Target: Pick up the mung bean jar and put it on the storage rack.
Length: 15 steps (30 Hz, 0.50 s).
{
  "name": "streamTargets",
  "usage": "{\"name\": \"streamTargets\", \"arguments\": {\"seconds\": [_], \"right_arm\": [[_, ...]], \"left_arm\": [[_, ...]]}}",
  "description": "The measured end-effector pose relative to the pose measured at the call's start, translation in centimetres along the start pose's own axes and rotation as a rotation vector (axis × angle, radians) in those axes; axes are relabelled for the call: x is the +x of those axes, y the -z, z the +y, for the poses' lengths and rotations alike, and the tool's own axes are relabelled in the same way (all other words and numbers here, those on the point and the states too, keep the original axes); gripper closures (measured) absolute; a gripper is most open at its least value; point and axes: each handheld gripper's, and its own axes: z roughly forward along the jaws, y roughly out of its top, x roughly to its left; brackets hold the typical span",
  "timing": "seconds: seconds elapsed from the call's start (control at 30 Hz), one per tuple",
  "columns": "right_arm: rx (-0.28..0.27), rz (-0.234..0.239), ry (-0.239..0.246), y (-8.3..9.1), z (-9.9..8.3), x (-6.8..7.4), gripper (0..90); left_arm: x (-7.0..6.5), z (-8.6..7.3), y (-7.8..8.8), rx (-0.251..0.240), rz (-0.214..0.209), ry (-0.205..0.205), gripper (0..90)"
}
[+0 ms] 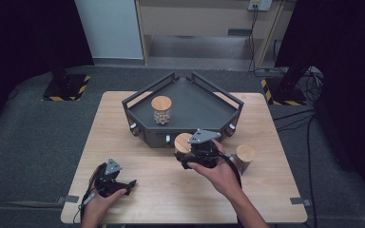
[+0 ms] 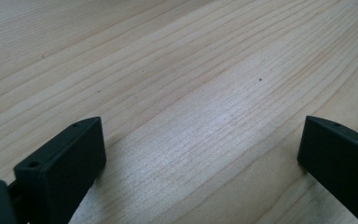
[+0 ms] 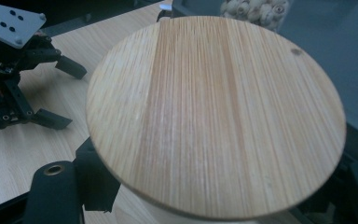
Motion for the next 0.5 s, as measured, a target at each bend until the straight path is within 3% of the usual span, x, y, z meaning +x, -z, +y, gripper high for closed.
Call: {"name": "streamTargets", "arguments": {"seconds": [0.5], "right_arm": [[-0.020, -0.027, -0.008, 2.1, 2.4, -1.4, 26.0]], "left_arm": [[0.0, 0.0, 0.0, 0.000, 0.000, 0.000, 0.0]]}}
